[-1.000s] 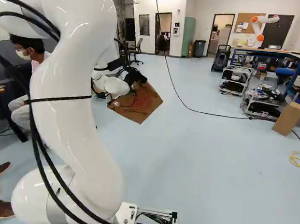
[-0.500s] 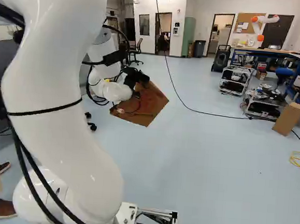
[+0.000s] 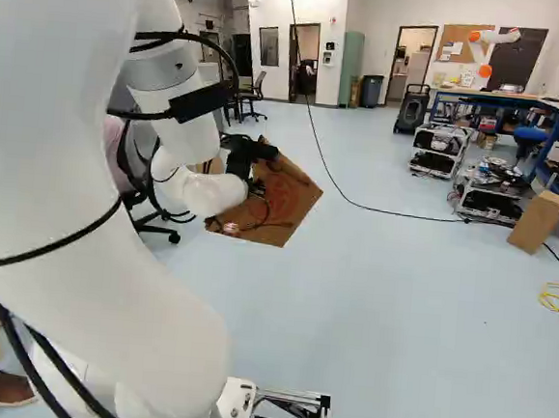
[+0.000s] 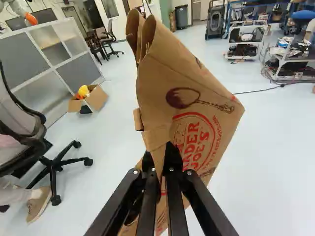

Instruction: Pick up the grocery bag from the ground

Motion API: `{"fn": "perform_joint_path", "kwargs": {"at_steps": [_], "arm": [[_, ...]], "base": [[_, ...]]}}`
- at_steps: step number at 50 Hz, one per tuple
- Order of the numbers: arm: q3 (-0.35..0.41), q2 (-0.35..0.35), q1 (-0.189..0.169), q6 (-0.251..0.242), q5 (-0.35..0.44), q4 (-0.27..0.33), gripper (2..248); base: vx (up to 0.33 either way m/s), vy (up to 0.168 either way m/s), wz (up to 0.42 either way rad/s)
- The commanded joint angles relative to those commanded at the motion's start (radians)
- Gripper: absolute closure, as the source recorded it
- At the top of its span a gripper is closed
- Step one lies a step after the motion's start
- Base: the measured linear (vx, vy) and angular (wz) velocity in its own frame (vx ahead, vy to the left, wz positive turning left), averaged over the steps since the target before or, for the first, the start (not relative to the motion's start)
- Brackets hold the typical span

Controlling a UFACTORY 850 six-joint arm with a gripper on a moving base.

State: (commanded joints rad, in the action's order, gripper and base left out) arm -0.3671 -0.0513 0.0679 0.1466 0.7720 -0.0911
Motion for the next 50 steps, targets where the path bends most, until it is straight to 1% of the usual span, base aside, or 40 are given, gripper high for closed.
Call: {"fn": "perform_joint_path", "kwargs": {"at_steps": [13,25,37,50], "arm": [[0.092,-0.075,-0.022,-0.048,0.033,0.03,231],[0.162,-0.132,-0.039,-0.085,0.058,0.053,231],[0.216,-0.176,-0.052,-0.113,0.078,0.07,231],[0.256,-0.208,-0.062,-0.134,0.092,0.083,231]], "base": [[0.0,0.0,0.0],[0.0,0.0,0.0],[0.0,0.0,0.0],[0.0,0.0,0.0]]}}
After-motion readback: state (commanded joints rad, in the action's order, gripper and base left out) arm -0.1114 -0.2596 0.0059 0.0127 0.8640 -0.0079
